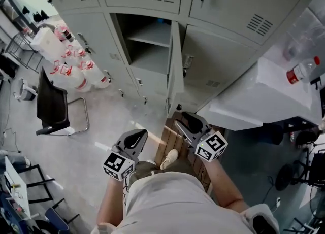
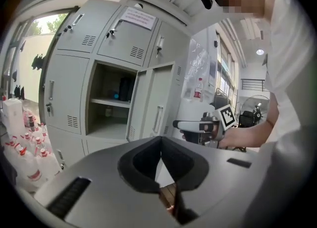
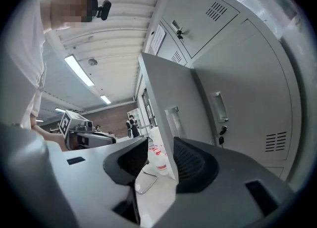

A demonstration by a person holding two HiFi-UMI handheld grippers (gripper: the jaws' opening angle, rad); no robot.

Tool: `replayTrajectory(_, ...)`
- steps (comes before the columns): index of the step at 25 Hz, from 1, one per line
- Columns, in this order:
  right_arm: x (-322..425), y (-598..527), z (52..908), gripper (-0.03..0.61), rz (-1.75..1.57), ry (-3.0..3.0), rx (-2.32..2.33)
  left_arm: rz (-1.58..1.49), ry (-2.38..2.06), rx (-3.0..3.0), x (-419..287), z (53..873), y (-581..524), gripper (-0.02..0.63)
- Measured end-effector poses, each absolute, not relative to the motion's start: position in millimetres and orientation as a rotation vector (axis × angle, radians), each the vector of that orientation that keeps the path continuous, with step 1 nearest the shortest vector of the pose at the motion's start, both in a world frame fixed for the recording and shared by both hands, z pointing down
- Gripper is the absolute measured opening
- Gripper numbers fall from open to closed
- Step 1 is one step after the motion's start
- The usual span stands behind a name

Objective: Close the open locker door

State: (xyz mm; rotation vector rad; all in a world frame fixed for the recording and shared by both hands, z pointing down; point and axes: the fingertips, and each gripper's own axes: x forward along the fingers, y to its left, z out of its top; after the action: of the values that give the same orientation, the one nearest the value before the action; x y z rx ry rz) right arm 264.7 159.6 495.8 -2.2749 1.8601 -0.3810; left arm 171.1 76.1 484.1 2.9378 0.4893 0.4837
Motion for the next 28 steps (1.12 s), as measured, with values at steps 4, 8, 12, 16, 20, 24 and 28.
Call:
replayTrajectory(4,271.7,148.9,497.8,0.17,-0.374,1.891,-2.342,0.45,0.429,2.937,150.8,479.6,64.0,0.005)
replayTrajectory(8,281.8,144.1,497.9,0.176,-0.375,1.854,-2.405,0.396,0.393,2.929,132.7,470.7,48.9,0.005)
replayTrajectory(12,279.5,132.5,497.4,0.183,-0.365,1.85,-2.447,0.383,0.372,2.946,111.3,469.3,38.7,0.005)
replayTrajectory(16,276.4,120.5,497.5,0.184,-0.358,1.814,-2.51,0.421,0.381,2.977,87.4,472.5,32.4,0.005)
replayTrajectory(20,277.6,113.8,498.8,0.183,-0.362,1.749,-2.573,0.405,0.374,2.943,65.5,472.8,19.6,0.005)
replayTrajectory(24,278.0,106.8,503.7,0.176,-0.372,1.715,-2.627,0.387,0.325,2.942,43.8,475.2,3.2,0.005)
replayTrajectory(28,275.9,94.0,507.2,0.17,-0.373,1.718,-2.633,0.378,0.288,2.929,26.9,478.2,-8.6,0.005)
